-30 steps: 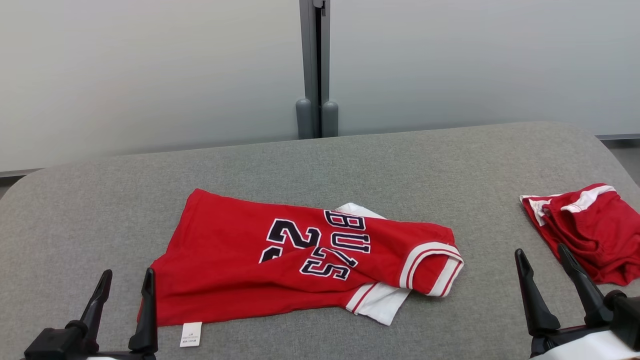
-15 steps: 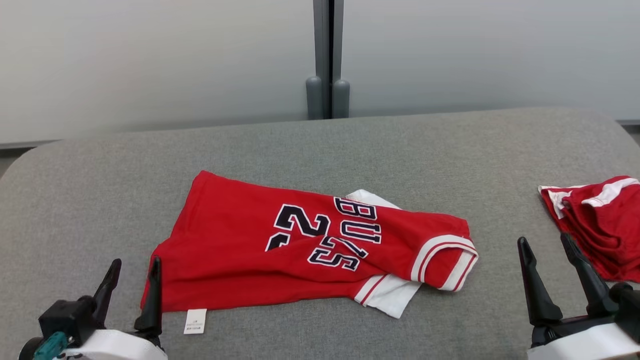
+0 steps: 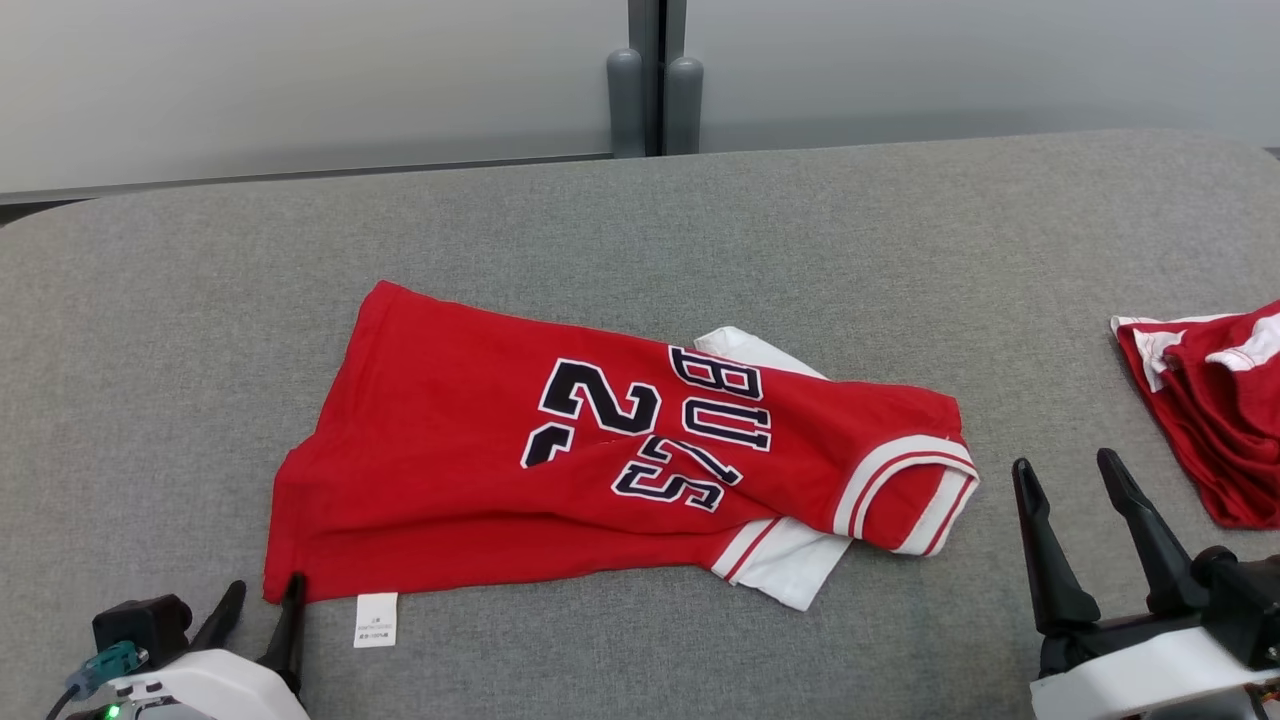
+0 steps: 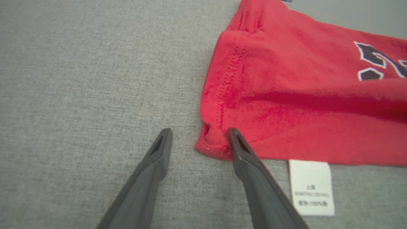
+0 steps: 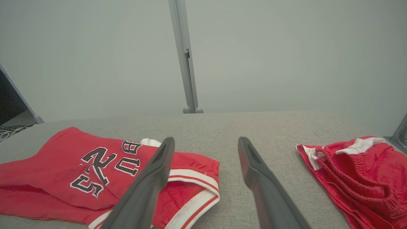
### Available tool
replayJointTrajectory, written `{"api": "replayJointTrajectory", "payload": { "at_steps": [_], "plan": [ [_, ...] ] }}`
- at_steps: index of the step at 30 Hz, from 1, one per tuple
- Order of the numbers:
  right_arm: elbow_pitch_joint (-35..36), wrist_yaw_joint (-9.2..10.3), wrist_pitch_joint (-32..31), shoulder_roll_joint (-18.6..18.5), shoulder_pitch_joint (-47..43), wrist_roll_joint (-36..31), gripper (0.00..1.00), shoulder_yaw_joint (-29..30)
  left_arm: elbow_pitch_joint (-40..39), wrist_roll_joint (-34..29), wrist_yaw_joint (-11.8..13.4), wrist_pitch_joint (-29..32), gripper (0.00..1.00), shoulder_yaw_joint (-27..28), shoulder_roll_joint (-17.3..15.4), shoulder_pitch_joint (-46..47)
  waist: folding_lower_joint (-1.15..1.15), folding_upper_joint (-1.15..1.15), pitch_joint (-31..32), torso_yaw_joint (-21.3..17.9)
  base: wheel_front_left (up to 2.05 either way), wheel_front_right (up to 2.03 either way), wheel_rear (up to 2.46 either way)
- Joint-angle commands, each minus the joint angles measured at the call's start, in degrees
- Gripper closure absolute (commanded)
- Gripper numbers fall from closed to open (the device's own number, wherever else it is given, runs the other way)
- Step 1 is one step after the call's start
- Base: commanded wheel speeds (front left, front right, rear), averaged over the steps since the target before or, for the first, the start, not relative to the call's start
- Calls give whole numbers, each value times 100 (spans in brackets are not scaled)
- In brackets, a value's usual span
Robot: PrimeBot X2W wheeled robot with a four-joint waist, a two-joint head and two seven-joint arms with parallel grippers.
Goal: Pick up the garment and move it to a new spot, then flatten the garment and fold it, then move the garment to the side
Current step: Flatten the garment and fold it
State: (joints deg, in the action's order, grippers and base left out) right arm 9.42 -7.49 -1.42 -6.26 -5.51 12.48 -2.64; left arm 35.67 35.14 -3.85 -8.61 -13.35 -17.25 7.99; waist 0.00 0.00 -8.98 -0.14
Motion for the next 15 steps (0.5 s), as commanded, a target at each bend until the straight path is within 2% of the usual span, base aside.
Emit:
{"api": "replayJointTrajectory", "payload": {
  "at_steps": [1,6,11,15],
  "plan": [
    [-57,0,16,-4,20,20,0,-27,156,20,-79,45,100,-64,17,106,0,0,4,-6,0,0,0],
    [-359,0,-135,-61,-85,156,0,-460,488,-8,-184,-73,100,-174,9,319,0,0,-29,4,0,0,0],
    [-1065,0,-189,-77,-59,474,0,-1255,701,-48,-234,-156,100,-286,57,573,0,0,-144,134,0,0,0],
    [-1543,1,-67,-29,77,636,0,-1561,781,-76,-242,-222,100,-341,88,713,0,0,-231,231,0,0,0]
  ]
}}
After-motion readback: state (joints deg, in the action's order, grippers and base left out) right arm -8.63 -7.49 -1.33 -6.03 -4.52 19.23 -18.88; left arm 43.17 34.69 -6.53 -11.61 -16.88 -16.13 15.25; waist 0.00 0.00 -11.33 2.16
